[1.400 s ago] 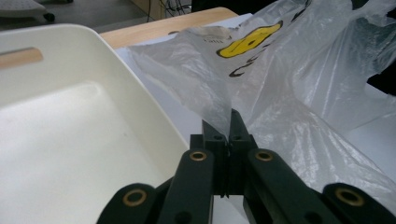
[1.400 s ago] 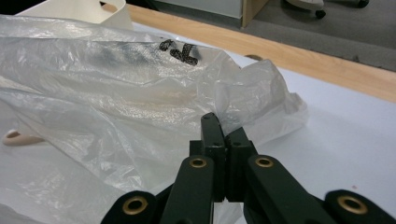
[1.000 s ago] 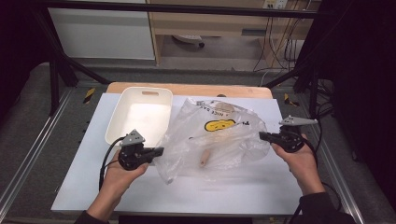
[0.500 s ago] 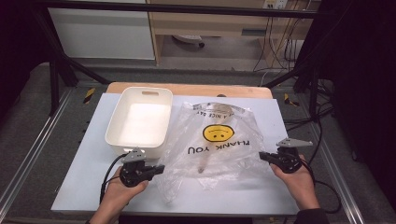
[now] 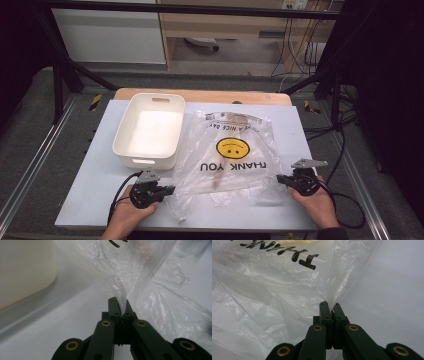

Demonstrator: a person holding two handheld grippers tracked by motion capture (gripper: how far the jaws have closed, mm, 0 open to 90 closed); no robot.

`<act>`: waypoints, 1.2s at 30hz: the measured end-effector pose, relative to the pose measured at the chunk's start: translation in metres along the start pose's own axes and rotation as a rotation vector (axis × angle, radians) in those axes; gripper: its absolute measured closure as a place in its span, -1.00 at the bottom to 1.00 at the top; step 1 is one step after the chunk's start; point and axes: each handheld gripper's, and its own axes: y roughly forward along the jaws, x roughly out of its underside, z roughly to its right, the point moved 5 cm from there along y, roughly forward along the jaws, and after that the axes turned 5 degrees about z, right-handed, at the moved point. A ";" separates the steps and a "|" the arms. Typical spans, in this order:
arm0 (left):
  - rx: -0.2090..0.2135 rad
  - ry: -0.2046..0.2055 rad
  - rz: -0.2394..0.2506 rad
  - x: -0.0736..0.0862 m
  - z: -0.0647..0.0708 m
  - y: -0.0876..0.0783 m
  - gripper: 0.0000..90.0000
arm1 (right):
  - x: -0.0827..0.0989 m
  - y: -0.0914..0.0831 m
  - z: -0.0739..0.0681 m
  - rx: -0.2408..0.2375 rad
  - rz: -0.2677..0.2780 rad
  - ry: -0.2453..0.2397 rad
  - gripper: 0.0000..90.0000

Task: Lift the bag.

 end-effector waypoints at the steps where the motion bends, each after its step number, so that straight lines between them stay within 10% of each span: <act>1: -0.007 0.012 -0.008 0.001 0.001 0.001 1.00 | 0.001 0.001 0.000 0.002 0.001 0.004 1.00; 11: -0.040 0.054 0.003 0.001 0.006 0.003 0.84 | 0.000 0.001 -0.002 -0.001 0.028 0.001 0.91; 24: -0.106 0.031 0.091 -0.004 0.008 -0.011 -0.03 | -0.007 0.004 -0.008 -0.004 0.084 -0.006 -0.17; 36: -0.091 0.019 0.108 -0.006 0.010 -0.015 -0.03 | -0.011 0.003 -0.013 -0.012 0.112 -0.003 -0.50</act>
